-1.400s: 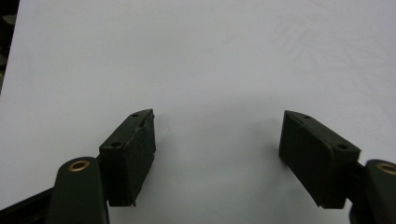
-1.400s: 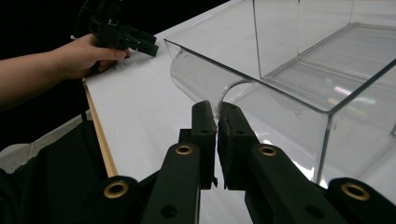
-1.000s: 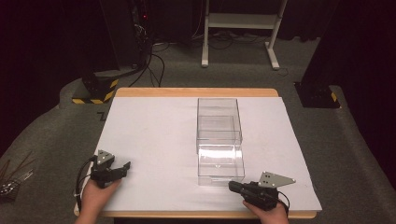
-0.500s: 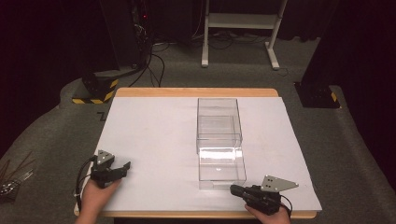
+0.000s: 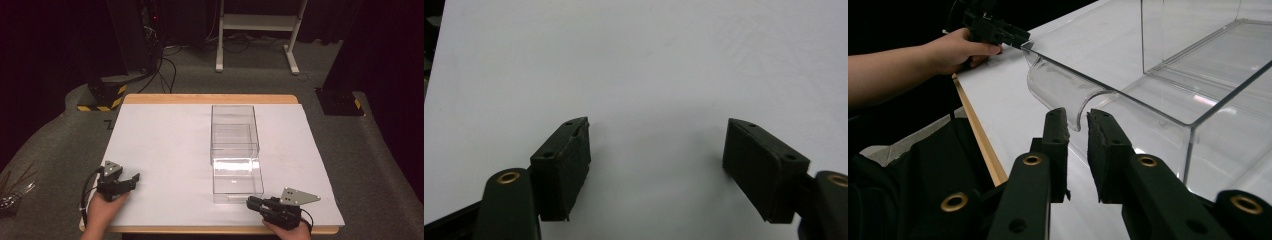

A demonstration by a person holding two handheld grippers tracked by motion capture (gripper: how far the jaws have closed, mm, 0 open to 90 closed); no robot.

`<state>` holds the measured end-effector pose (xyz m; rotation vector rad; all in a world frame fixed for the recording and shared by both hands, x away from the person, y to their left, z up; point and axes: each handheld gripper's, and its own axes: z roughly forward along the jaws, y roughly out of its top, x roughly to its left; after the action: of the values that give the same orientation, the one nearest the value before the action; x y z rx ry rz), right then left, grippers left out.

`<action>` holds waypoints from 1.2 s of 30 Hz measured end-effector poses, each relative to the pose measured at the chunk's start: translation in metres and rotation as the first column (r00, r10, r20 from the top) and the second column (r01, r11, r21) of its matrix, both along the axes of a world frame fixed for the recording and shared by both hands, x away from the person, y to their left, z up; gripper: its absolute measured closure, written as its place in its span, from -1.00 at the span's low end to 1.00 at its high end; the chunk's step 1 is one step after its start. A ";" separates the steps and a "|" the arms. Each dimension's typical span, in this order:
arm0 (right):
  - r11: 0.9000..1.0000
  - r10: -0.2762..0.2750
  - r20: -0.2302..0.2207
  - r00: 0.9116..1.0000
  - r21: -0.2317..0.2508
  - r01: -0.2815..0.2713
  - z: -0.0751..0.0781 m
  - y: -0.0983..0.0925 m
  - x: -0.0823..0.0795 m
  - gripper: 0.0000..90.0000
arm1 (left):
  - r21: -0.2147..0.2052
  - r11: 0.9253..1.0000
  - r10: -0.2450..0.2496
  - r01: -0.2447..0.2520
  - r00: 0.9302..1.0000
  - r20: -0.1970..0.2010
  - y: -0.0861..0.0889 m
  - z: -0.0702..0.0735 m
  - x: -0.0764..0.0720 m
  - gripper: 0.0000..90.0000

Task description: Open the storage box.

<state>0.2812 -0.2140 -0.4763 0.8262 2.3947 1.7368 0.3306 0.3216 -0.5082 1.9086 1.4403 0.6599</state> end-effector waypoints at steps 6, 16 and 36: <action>1.000 -0.010 0.008 1.000 0.012 0.010 0.003 -0.003 0.000 0.70 | 0.000 1.000 0.000 0.000 1.000 0.000 0.000 0.000 0.000 -0.39; 0.999 -0.024 0.066 0.998 0.037 0.021 0.018 -0.009 -0.003 0.75 | 0.000 1.000 0.000 0.000 1.000 0.000 0.000 0.000 0.000 -0.39; 0.982 -0.187 0.122 0.975 0.020 0.186 0.032 -0.014 0.027 0.63 | 0.000 1.000 0.000 0.000 1.000 0.000 0.000 0.000 0.000 -0.39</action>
<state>0.3079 -0.2277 -0.4444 0.8857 2.1570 1.6754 0.3307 0.3218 -0.5082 1.9087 1.4402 0.6590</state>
